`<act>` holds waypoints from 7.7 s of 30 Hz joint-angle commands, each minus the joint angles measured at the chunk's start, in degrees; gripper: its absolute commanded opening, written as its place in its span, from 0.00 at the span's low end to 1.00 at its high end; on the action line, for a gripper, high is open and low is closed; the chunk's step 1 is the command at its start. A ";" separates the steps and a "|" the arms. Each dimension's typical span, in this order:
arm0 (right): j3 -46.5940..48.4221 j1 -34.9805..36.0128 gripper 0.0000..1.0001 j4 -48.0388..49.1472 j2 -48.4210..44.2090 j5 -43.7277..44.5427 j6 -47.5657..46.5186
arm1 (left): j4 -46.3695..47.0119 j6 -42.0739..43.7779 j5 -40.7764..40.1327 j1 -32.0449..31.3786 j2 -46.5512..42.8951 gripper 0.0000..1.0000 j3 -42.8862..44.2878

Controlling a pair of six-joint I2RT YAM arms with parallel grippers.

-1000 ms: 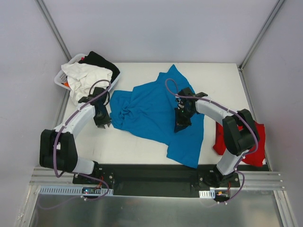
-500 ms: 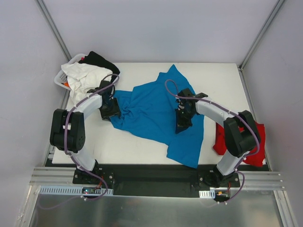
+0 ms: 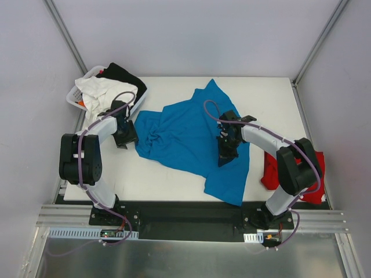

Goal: Fold and stack the t-shirts
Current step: Flatten the tshirt out

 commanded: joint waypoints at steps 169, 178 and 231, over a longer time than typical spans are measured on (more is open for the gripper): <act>-0.64 4.34 0.01 -2.67 -4.34 5.60 2.01 | -15.20 4.83 5.24 -1.39 13.95 0.00 26.33; -0.90 4.43 0.01 -1.79 -3.90 5.33 2.10 | -14.76 1.58 7.70 -2.00 2.97 0.00 15.71; -5.03 5.04 0.01 -4.77 -10.58 9.29 1.75 | -13.00 1.06 3.84 -7.45 28.36 0.37 46.98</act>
